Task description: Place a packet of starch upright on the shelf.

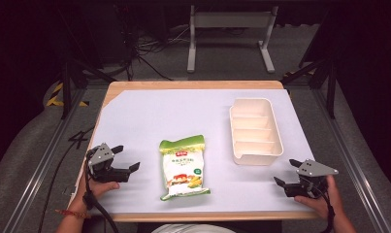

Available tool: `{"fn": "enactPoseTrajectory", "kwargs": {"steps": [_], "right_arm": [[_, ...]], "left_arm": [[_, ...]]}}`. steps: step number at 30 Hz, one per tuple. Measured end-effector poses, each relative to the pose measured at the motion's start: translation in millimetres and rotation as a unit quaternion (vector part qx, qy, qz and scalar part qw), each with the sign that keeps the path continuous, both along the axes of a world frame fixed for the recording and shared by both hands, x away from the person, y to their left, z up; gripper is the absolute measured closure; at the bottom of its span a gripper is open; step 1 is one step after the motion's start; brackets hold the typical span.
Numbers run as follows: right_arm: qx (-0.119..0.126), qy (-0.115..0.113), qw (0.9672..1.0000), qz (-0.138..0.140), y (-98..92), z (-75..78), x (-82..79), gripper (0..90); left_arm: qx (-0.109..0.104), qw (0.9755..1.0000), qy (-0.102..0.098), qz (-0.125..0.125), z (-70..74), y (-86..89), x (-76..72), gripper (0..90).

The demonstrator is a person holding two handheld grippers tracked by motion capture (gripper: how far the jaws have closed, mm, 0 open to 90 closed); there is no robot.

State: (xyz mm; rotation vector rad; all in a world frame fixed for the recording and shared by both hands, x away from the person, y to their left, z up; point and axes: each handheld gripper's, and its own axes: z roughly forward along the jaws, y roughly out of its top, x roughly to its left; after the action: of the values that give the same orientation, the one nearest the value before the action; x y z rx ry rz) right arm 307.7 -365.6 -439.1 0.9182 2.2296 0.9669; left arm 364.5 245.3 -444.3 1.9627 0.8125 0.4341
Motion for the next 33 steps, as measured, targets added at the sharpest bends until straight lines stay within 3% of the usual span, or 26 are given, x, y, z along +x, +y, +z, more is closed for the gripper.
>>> {"fn": "enactPoseTrajectory", "kwargs": {"steps": [2,3,5,9,15,17,18,19,21,25,28,30,31,32,33], "right_arm": [[-0.003,0.003,1.0,0.0,0.3,-0.7,0.3,15.1],[-0.003,0.003,1.0,-0.001,0.6,-0.8,0.4,15.2],[-0.006,0.002,1.0,0.0,2.1,0.0,-0.1,15.9],[-0.01,0.002,0.9999,0.003,5.6,0.7,-0.5,15.9],[-0.001,0.007,1.0,0.0,3.8,-0.6,0.7,16.0],[-0.003,0.01,0.9999,0.001,2.5,-2.0,0.9,16.0],[-0.003,0.01,0.9999,0.001,2.5,-2.0,0.9,16.0],[-0.004,0.012,0.9999,0.001,2.1,-2.7,1.2,16.0],[-0.006,0.01,0.9999,0.001,2.5,-3.0,1.0,16.0],[-0.012,0.01,0.9999,0.004,3.5,-3.9,1.3,15.9],[-0.008,0.017,0.9998,0.005,3.5,-4.7,2.1,15.9],[-0.011,0.018,0.9998,0.006,3.4,-5.5,2.2,15.9],[-0.011,0.019,0.9997,0.005,3.2,-5.9,2.4,15.9],[-0.011,0.019,0.9997,0.005,3.2,-5.9,2.4,15.9],[-0.008,0.023,0.9997,0.007,2.6,-6.2,2.9,15.7]], "left_arm": [[0.033,0.9993,0.015,-0.008,2.6,-7.6,5.5,12.4],[0.041,0.9984,0.027,-0.027,6.4,-14.0,10.0,12.9],[0.029,0.9979,0.029,-0.05,13.1,-20.4,16.7,13.4],[0.033,0.9945,0.035,-0.093,27.1,-38.2,36.0,13.0],[0.057,0.9863,0.039,-0.149,37.8,-79.2,66.3,11.1],[0.066,0.9837,0.049,-0.16,38.4,-92.9,75.0,11.1],[0.066,0.9837,0.049,-0.16,38.4,-92.9,75.0,10.9],[0.074,0.9808,0.054,-0.172,37.9,-102.0,81.0,10.9],[0.081,0.9785,0.058,-0.181,37.1,-112.3,88.1,11.2],[0.108,0.9699,0.08,-0.203,30.2,-129.3,101.3,10.6],[0.126,0.9609,0.097,-0.227,24.6,-137.1,106.2,10.2],[0.14,0.9532,0.107,-0.246,21.2,-141.8,107.4,10.2],[0.148,0.9507,0.113,-0.248,18.7,-144.7,108.1,10.3],[0.148,0.9507,0.113,-0.248,18.7,-144.7,108.1,10.5],[0.157,0.9441,0.132,-0.258,14.2,-148.2,108.8,10.5]]}}
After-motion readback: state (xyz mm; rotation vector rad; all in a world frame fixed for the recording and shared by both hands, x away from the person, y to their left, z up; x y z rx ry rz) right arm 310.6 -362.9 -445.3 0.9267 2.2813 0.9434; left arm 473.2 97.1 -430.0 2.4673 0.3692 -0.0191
